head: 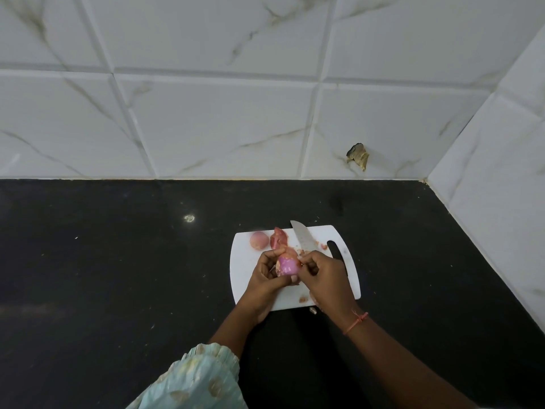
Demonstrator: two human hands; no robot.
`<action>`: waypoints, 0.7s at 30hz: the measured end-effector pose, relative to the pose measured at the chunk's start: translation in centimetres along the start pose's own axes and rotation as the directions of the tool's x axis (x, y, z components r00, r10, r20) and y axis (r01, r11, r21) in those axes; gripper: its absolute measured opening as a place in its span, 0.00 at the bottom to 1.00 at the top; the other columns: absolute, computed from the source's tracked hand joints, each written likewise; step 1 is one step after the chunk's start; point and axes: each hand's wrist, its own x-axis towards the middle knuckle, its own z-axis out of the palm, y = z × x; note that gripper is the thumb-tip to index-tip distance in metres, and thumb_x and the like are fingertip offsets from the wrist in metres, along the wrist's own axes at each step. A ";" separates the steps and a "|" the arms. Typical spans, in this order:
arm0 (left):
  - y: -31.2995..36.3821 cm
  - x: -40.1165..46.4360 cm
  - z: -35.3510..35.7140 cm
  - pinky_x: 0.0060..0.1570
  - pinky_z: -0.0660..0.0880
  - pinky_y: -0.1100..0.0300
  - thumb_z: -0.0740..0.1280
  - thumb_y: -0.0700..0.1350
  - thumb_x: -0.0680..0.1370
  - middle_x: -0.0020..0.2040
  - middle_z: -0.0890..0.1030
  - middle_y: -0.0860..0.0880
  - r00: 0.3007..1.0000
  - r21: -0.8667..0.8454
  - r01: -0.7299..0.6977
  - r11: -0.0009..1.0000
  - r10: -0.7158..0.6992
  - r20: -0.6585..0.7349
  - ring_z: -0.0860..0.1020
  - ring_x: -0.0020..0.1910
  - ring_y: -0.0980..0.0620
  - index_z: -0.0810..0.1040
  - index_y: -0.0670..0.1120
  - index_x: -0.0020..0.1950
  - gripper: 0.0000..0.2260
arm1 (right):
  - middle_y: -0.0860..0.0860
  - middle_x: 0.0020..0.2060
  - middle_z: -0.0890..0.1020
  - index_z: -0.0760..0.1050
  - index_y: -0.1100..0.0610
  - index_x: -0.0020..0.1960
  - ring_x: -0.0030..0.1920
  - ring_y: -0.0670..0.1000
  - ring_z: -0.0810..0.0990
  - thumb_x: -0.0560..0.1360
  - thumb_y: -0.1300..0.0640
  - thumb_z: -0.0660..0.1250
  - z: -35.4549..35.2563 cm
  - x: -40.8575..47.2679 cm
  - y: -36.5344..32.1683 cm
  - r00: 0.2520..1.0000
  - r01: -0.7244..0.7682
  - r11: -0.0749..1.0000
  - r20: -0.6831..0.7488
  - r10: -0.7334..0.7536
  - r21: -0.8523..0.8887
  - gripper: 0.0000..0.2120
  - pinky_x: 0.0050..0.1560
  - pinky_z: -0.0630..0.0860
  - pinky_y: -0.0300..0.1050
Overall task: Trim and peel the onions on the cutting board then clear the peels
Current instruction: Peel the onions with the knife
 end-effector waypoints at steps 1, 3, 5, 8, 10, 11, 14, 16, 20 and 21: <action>0.0 0.0 0.1 0.58 0.80 0.50 0.77 0.32 0.67 0.60 0.82 0.45 1.000 0.005 0.003 1.000 -0.003 -0.002 0.81 0.59 0.45 0.73 0.44 0.65 0.29 | 0.47 0.38 0.83 0.81 0.56 0.49 0.39 0.40 0.82 0.75 0.60 0.70 0.0 0.0 -0.1 1.000 -0.004 1.000 -0.007 0.004 0.005 0.03 0.35 0.77 0.32; 0.2 0.0 0.2 0.63 0.78 0.46 0.80 0.37 0.65 0.62 0.81 0.45 1.000 0.016 0.009 1.000 -0.009 -0.014 0.80 0.62 0.43 0.73 0.46 0.66 0.32 | 0.46 0.39 0.83 0.80 0.55 0.50 0.38 0.39 0.81 0.77 0.58 0.69 0.1 -0.2 -0.4 1.000 -0.028 0.999 0.001 0.028 0.046 0.04 0.32 0.76 0.30; 0.1 0.1 0.2 0.64 0.77 0.44 0.81 0.42 0.63 0.65 0.80 0.44 1.000 0.015 0.013 1.000 -0.013 -0.023 0.78 0.64 0.42 0.72 0.47 0.68 0.35 | 0.45 0.40 0.83 0.79 0.53 0.51 0.40 0.38 0.82 0.76 0.55 0.70 0.1 -0.5 -0.5 0.999 -0.028 0.996 0.029 0.025 0.080 0.04 0.32 0.78 0.32; 0.0 0.3 0.1 0.63 0.78 0.46 0.81 0.42 0.63 0.66 0.78 0.43 1.000 -0.009 0.012 1.000 -0.012 -0.026 0.77 0.66 0.41 0.72 0.46 0.67 0.35 | 0.45 0.43 0.83 0.78 0.51 0.52 0.41 0.41 0.82 0.77 0.53 0.69 0.2 -0.7 -0.2 0.999 0.006 1.000 0.049 -0.006 0.017 0.05 0.35 0.80 0.35; -0.1 0.3 0.1 0.61 0.78 0.49 0.81 0.40 0.64 0.66 0.79 0.42 1.000 -0.021 0.003 1.000 -0.003 -0.026 0.77 0.66 0.40 0.73 0.46 0.67 0.33 | 0.45 0.44 0.82 0.77 0.51 0.53 0.39 0.43 0.82 0.78 0.53 0.67 0.4 -0.7 -0.1 0.999 0.013 0.999 0.036 -0.012 -0.036 0.04 0.37 0.81 0.37; -0.1 0.2 0.1 0.60 0.78 0.50 0.81 0.40 0.64 0.66 0.79 0.42 1.000 -0.028 -0.001 1.000 0.000 -0.028 0.77 0.65 0.40 0.73 0.46 0.66 0.33 | 0.45 0.44 0.82 0.77 0.51 0.52 0.38 0.45 0.83 0.79 0.54 0.66 0.5 -0.8 0.0 1.000 0.020 0.999 0.023 -0.019 -0.045 0.04 0.37 0.81 0.39; -0.1 0.2 0.2 0.57 0.79 0.53 0.81 0.41 0.63 0.66 0.79 0.42 0.999 -0.039 -0.003 0.999 0.002 -0.039 0.78 0.65 0.41 0.74 0.47 0.65 0.33 | 0.47 0.41 0.82 0.75 0.52 0.50 0.37 0.46 0.82 0.80 0.55 0.64 0.7 -1.1 -0.2 0.999 0.036 0.996 -0.015 -0.037 -0.082 0.02 0.33 0.81 0.45; -0.1 0.3 0.2 0.57 0.78 0.53 0.81 0.41 0.63 0.66 0.78 0.42 0.999 -0.049 -0.008 0.999 0.006 -0.041 0.77 0.65 0.40 0.74 0.48 0.65 0.32 | 0.46 0.41 0.81 0.75 0.52 0.51 0.37 0.47 0.82 0.80 0.55 0.64 0.8 -1.1 -0.3 1.000 0.018 0.996 -0.013 -0.019 -0.084 0.02 0.31 0.81 0.48; -0.3 0.5 0.1 0.59 0.78 0.51 0.82 0.41 0.63 0.67 0.77 0.41 0.999 -0.061 -0.009 0.998 0.007 -0.036 0.76 0.66 0.39 0.74 0.47 0.66 0.33 | 0.46 0.41 0.81 0.74 0.52 0.51 0.39 0.45 0.81 0.80 0.52 0.63 0.7 -0.7 -0.3 1.000 0.024 0.986 -0.007 -0.025 -0.163 0.04 0.36 0.80 0.42; -0.4 0.5 0.0 0.60 0.78 0.50 0.82 0.41 0.63 0.67 0.77 0.41 0.999 -0.057 -0.006 0.998 0.003 -0.038 0.76 0.66 0.39 0.74 0.48 0.66 0.34 | 0.47 0.41 0.81 0.74 0.52 0.50 0.38 0.44 0.80 0.80 0.52 0.63 0.5 -0.6 -0.3 1.000 0.028 0.983 -0.007 -0.030 -0.179 0.04 0.35 0.77 0.37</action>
